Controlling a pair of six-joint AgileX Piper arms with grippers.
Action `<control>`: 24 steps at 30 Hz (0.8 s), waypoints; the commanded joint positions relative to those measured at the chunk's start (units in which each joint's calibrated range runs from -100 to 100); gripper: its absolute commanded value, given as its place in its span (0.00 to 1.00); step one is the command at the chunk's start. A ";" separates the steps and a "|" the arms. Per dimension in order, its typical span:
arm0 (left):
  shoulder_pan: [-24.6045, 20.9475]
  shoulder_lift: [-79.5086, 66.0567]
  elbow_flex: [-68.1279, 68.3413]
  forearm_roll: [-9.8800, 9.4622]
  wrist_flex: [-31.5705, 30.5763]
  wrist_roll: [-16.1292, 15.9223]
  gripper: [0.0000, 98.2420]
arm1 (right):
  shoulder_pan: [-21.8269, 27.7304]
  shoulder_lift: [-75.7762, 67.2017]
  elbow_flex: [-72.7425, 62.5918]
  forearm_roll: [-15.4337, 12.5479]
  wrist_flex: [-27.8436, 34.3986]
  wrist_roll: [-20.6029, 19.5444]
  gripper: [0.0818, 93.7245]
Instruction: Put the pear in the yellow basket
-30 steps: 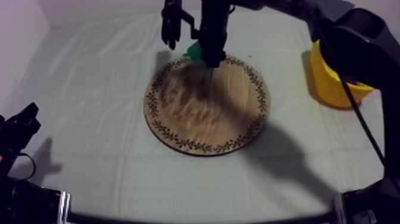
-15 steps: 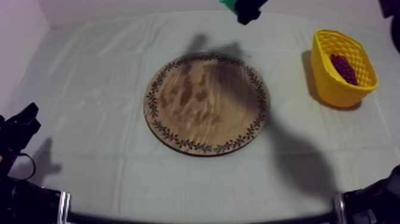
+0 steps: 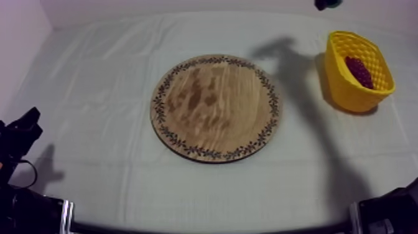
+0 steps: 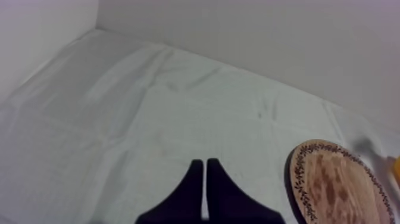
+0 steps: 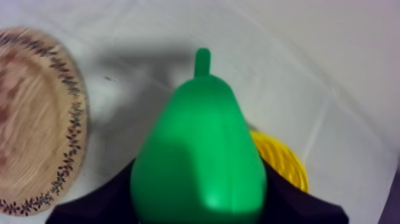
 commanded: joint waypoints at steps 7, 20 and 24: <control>0.00 0.00 0.00 -0.02 -0.01 0.01 0.00 | 6.65 -3.27 8.65 1.16 -2.58 -7.57 0.45; 0.00 0.00 0.00 -0.02 -0.01 0.01 0.00 | 10.08 -2.66 21.65 1.99 -7.78 -12.38 0.52; 0.00 0.00 0.00 -0.02 -0.01 0.01 0.00 | 10.15 -1.26 24.20 1.31 -9.20 -11.24 0.65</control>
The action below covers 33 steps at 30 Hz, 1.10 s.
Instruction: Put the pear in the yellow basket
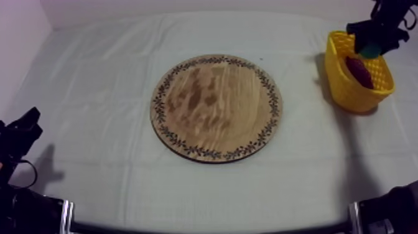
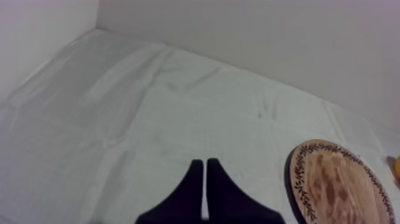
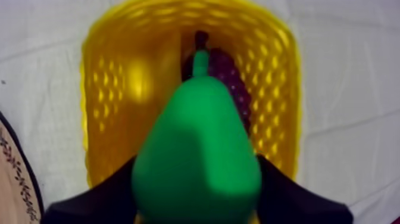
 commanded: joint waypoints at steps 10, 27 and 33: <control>0.00 0.00 0.00 -0.02 -0.01 0.01 0.00 | 0.99 4.23 2.16 0.50 -5.71 0.38 0.83; 0.00 0.00 0.00 -0.02 -0.01 0.01 0.00 | 1.38 -17.41 20.96 4.14 -28.75 -2.16 0.76; 0.00 0.00 0.00 -0.02 -0.01 0.01 0.00 | 0.28 -30.23 32.05 5.78 -35.90 -3.52 0.75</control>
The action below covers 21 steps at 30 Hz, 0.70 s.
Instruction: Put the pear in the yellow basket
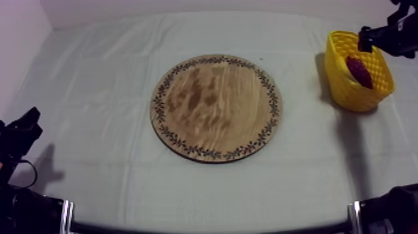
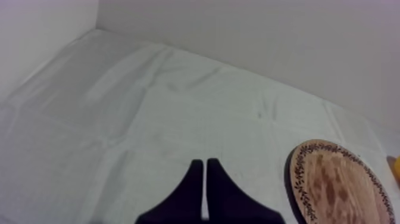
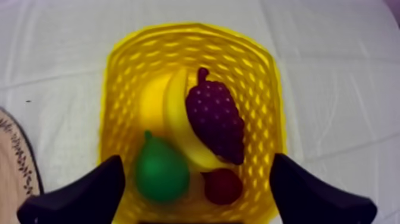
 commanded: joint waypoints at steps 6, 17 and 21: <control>0.00 0.00 0.00 -0.02 -0.01 0.01 0.00 | -1.22 -20.38 17.75 2.83 -10.47 -2.58 0.70; 0.00 0.00 0.00 -0.02 -0.01 0.01 0.00 | -1.14 -48.59 38.12 -10.25 -19.01 9.59 0.56; 0.00 0.00 0.00 -0.02 -0.01 0.01 0.00 | -1.24 -57.66 44.27 -15.66 -19.40 15.00 0.52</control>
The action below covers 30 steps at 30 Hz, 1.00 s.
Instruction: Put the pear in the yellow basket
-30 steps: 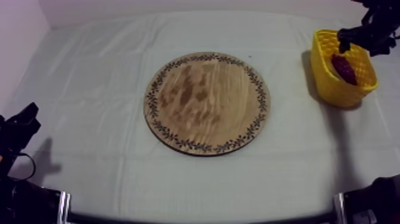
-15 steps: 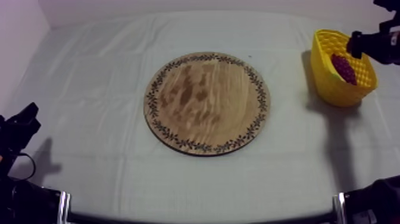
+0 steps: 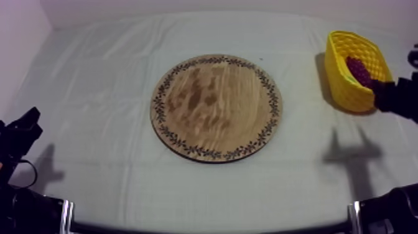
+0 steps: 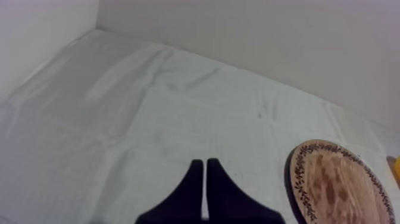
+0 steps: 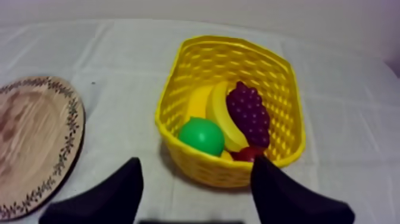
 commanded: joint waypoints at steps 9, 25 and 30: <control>0.00 0.00 0.00 -0.02 -0.01 0.01 0.00 | -0.36 -22.60 12.12 -12.27 4.46 12.64 0.18; 0.00 0.00 0.00 -0.02 -0.01 0.01 0.00 | 1.19 -30.06 12.72 -10.93 14.65 11.64 0.01; 0.00 0.00 0.00 -0.02 -0.01 0.01 0.00 | 1.99 -30.10 12.73 -11.86 12.26 10.63 0.01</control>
